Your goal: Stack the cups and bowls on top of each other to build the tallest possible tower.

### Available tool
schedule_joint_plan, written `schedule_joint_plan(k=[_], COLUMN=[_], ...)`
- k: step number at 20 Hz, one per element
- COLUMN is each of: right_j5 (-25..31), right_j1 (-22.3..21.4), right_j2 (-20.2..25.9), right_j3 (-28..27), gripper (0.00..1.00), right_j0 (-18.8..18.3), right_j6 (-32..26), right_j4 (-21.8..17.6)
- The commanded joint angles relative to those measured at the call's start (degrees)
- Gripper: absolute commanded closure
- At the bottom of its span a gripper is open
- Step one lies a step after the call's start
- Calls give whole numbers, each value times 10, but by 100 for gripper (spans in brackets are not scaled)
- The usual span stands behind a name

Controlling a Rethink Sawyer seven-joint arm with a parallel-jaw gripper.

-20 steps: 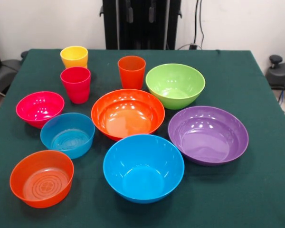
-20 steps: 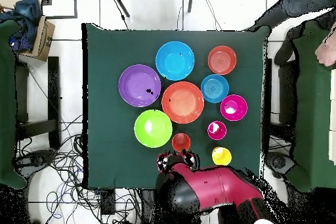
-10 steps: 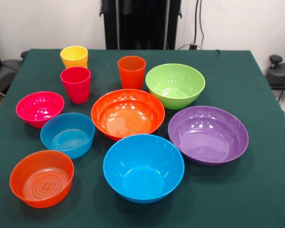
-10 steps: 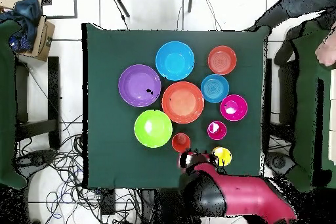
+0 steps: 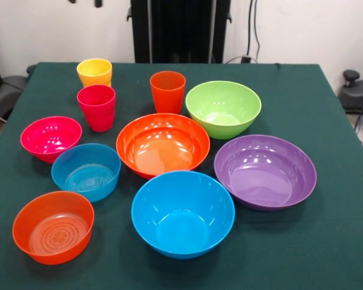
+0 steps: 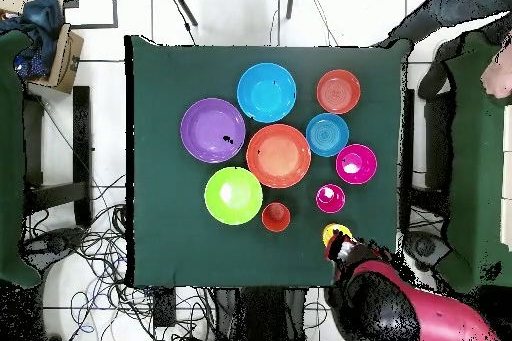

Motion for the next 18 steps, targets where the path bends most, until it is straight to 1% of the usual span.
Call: schedule_joint_plan(k=[1, 6, 11, 15, 18], right_j5=[65, 56, 24, 5, -3], right_j1=[66, 110, 165, 200, 220], right_j2=[52, 41, 2, -21, -31], right_j3=[-21, -58, -105, -132, -149], gripper=[0, 0, 0, 0, 0], right_j0=[-26, -30, -11, 3, 8], right_j6=[-114, -97, -56, -29, -18], right_j4=[-58, -102, -164, -199, -217])
